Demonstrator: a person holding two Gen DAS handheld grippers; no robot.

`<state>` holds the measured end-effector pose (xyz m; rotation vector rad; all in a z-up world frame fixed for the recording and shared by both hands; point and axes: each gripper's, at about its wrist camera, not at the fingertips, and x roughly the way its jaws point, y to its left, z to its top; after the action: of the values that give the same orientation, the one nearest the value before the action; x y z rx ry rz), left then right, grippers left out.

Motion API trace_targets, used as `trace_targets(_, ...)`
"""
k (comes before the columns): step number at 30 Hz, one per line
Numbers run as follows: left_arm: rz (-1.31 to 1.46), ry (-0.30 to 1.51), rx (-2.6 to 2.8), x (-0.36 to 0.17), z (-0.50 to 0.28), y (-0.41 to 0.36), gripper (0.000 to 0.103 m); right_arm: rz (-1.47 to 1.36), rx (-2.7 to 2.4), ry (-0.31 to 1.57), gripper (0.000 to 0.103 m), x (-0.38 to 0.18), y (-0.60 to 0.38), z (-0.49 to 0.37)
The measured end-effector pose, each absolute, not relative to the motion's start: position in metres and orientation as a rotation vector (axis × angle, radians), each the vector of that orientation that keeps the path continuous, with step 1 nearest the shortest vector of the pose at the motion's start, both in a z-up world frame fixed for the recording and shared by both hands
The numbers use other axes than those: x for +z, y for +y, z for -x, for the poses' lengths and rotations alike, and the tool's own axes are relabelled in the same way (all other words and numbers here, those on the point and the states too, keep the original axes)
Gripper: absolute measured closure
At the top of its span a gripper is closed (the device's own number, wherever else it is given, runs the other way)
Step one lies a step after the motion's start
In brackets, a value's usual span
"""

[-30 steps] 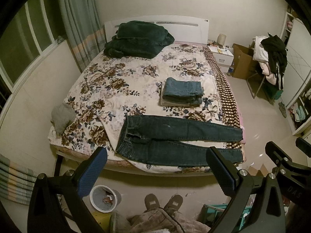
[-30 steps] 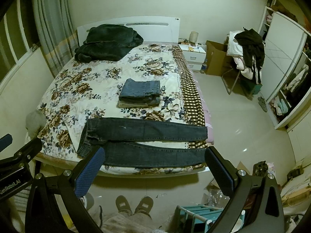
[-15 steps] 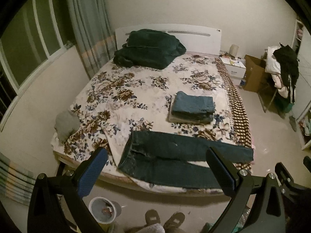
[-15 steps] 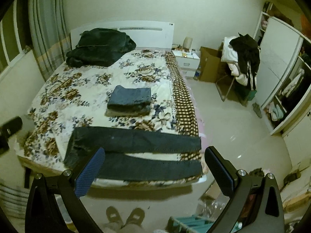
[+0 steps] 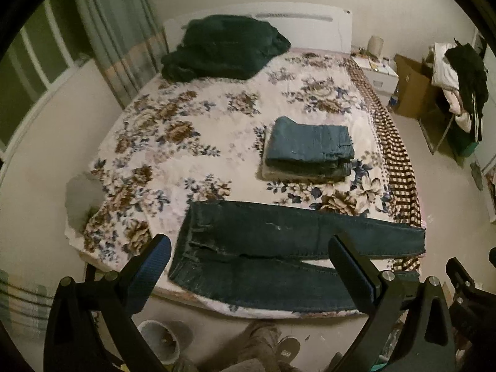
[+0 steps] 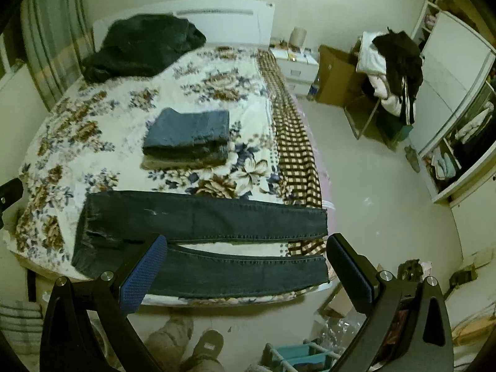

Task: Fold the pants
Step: 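Lower both tools onto the jeans leg hems and grasp them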

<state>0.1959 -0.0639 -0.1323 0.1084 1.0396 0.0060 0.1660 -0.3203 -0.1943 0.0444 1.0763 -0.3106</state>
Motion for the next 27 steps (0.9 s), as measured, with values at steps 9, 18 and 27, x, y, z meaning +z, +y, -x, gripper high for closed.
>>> trace_targets(9,-0.143,1.161,-0.086,-0.222,-0.285,-0.091,0.000,-0.060,-0.331,1.179,0.000,-0.300,-0.339,-0.290)
trace_targets(18,-0.305,1.295,-0.143,-0.361,-0.355,-0.133,0.000,-0.013,-0.347,1.353,0.000,-0.466,-0.366,-0.380)
trace_targets(27,-0.513,1.399,-0.179,-0.514,-0.400,-0.175,0.000,0.095,-0.234,1.608,0.000,-0.652,-0.383,-0.427)
